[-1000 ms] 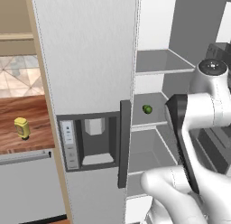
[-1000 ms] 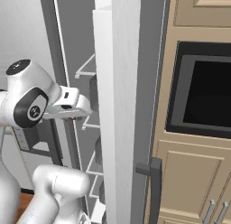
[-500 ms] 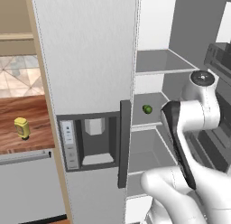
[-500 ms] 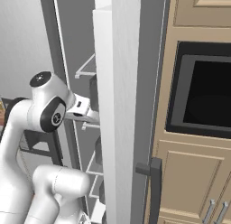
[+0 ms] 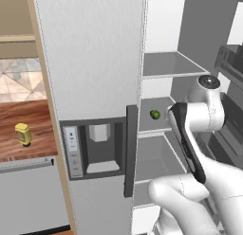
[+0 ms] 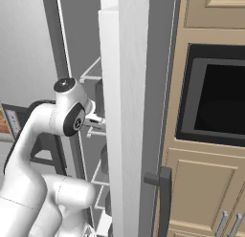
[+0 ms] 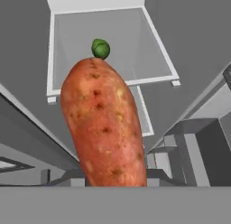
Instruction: Place the mustard and mayonnaise from the counter to the top shelf of the fridge. If the existing items in the fridge are on the top shelf, move them to other shelves.
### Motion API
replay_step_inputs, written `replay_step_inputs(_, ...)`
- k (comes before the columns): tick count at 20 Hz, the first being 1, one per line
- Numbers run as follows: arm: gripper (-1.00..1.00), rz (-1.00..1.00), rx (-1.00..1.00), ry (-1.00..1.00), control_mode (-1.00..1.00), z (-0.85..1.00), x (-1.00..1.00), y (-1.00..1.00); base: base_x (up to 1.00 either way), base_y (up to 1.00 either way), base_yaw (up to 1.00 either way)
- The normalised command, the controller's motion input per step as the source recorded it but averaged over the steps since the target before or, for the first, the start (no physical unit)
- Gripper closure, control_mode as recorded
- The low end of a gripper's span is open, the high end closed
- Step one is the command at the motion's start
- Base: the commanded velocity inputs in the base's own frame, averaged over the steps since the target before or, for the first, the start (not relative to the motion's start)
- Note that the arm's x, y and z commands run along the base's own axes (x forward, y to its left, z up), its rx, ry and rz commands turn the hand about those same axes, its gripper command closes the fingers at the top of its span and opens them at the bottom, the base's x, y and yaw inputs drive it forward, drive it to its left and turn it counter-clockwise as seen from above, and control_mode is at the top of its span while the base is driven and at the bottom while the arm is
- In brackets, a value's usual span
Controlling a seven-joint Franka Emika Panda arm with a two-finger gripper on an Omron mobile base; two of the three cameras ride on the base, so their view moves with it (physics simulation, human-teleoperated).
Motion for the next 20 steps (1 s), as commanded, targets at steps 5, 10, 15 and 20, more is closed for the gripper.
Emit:
replay_step_inputs(5,1.0,0.08,0.06,0.0,-1.0,-0.35,0.33,-0.02,0.0,0.0,0.0)
replay_step_inputs(10,1.0,0.02,0.0,0.0,-1.0,-0.39,0.43,0.0,0.0,0.0,0.0)
replay_step_inputs(15,1.0,0.05,0.0,0.0,-1.0,-0.16,0.44,0.0,0.0,0.0,0.0)
replay_step_inputs(20,1.0,0.12,0.01,0.0,-1.0,0.0,0.39,0.07,0.0,0.0,0.0)
